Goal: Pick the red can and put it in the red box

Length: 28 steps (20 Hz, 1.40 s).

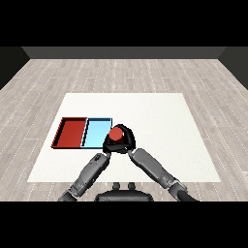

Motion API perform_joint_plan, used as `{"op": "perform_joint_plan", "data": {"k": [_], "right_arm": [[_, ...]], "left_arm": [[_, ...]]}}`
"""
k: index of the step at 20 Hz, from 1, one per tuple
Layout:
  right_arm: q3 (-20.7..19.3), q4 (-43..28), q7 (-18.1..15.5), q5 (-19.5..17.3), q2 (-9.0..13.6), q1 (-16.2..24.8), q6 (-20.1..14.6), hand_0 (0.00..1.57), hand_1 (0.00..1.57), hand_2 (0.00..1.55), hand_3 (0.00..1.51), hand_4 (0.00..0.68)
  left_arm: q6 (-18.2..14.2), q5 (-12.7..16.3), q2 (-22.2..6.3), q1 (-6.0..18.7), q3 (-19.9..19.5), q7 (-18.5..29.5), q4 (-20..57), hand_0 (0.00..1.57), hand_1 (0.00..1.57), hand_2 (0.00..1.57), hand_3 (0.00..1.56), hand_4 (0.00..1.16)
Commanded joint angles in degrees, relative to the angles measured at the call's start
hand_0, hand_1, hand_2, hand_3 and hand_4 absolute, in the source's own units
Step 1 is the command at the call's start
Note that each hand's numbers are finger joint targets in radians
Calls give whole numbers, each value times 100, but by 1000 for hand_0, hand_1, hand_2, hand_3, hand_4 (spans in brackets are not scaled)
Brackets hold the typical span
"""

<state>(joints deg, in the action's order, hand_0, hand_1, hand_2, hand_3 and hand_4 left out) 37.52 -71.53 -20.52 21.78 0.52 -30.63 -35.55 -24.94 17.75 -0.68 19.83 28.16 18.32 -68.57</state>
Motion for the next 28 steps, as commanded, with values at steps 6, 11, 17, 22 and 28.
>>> {"op": "perform_joint_plan", "data": {"k": [6, 11, 17, 22, 28], "right_arm": [[263, 50, -226, 88, -48, 126, 22, 1535, 1535, 1459, 1376, 606], [62, 55, -39, 252, -48, -154, -20, 1434, 1434, 1441, 1377, 618], [141, -230, -10, 333, -50, 59, -42, 1179, 1179, 1173, 1084, 0], [-112, -298, 462, -453, -50, 137, 197, 0, 0, 0, 0, 0], [-43, -461, 346, -574, -50, 388, 200, 0, 0, 0, 0, 0]], "left_arm": [[-979, -107, 65, 541, -35, -507, 306, 1550, 1550, 1505, 1410, 912], [-1013, -215, 64, 121, -171, -52, 46, 1571, 1571, 1515, 1414, 958], [-1254, -361, 63, 283, -63, -161, -29, 1571, 1571, 1528, 1447, 1119], [-1269, -301, 66, 227, -81, -41, 30, 1571, 1571, 1529, 1455, 1118], [-1365, -656, 67, 144, -33, -145, -81, 1571, 1571, 1567, 1497, 1135]]}}
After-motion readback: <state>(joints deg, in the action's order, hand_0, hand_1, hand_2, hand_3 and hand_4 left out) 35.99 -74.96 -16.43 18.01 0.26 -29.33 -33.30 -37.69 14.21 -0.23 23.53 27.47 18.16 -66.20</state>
